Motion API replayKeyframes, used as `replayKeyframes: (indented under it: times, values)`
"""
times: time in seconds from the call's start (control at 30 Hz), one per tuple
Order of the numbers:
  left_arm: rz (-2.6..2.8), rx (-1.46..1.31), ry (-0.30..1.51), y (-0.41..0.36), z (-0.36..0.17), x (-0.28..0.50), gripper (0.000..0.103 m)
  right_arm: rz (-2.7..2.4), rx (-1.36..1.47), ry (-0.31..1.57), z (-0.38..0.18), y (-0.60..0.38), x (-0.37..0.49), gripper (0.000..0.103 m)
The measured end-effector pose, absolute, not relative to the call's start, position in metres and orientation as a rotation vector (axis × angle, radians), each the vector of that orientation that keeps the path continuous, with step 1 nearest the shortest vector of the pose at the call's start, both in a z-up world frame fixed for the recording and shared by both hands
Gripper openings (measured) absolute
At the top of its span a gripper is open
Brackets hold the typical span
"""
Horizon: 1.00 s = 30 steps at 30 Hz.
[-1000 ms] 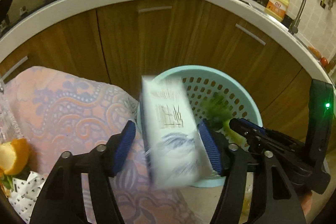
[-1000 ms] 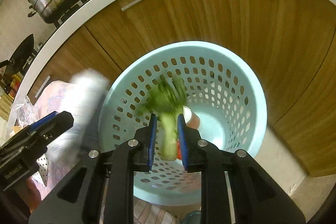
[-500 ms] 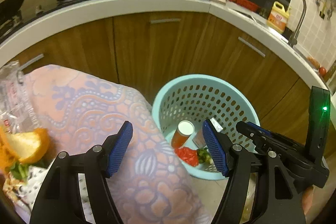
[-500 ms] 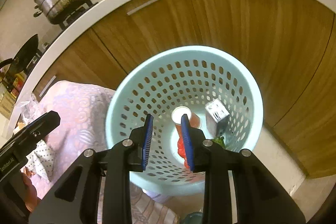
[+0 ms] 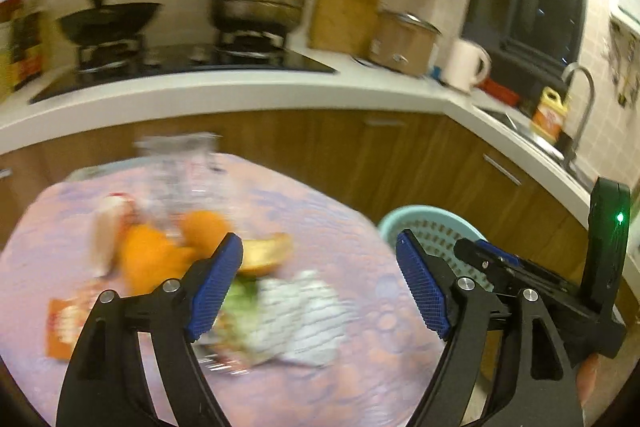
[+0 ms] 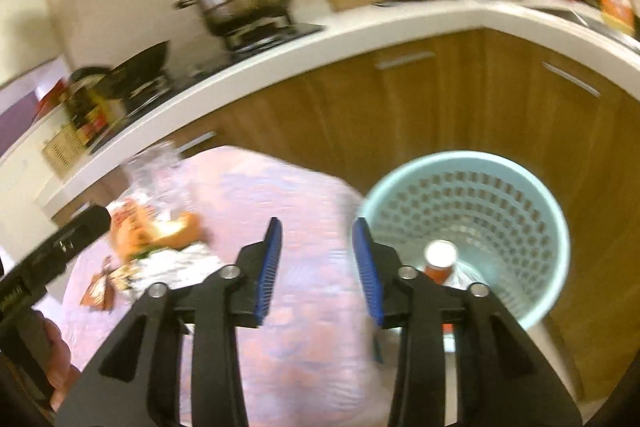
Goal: Collect trash
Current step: 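Return to the table and pinch the thin wrapper strip with the left tool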
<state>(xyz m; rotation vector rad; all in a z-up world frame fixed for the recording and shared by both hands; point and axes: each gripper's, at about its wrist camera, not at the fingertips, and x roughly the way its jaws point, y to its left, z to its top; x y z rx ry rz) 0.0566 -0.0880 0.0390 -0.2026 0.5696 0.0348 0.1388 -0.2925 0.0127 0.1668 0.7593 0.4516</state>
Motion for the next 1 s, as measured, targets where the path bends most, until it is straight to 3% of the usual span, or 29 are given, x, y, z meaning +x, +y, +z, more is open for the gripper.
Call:
replayKeyframes:
  times: [0.03, 0.2, 0.27, 0.53, 0.6, 0.93, 1.0]
  values:
    - [0.062, -0.208, 0.557, -0.075, 0.042, 0.047, 0.077, 0.471, 0.146, 0.749, 0.015, -0.280, 0.133, 0.048]
    - [0.211, -0.225, 0.481, -0.021, 0.049, 0.003, 0.078, 0.563, 0.083, 0.722, 0.012, -0.230, 0.113, 0.051]
    - [0.246, -0.231, 0.476, 0.002, 0.045, -0.012, 0.079, 0.578, 0.069, 0.715, 0.009, -0.218, 0.108, 0.058]
    - [0.320, -0.281, 0.572, 0.054, -0.007, -0.027, 0.079, 0.625, 0.036, 0.714, -0.019, -0.183, 0.090, 0.067]
    - [0.320, -0.296, 0.596, 0.060, -0.020, -0.024, 0.079, 0.611, 0.018, 0.698, -0.019, -0.181, 0.087, 0.068]
    - [0.369, -0.203, 0.708, 0.048, -0.046, 0.006, 0.078, 0.623, 0.044, 0.699, -0.020, -0.189, 0.086, 0.088]
    - [0.392, -0.197, 0.746, 0.048, -0.051, 0.010, 0.074, 0.642, 0.037, 0.711, -0.021, -0.186, 0.087, 0.093]
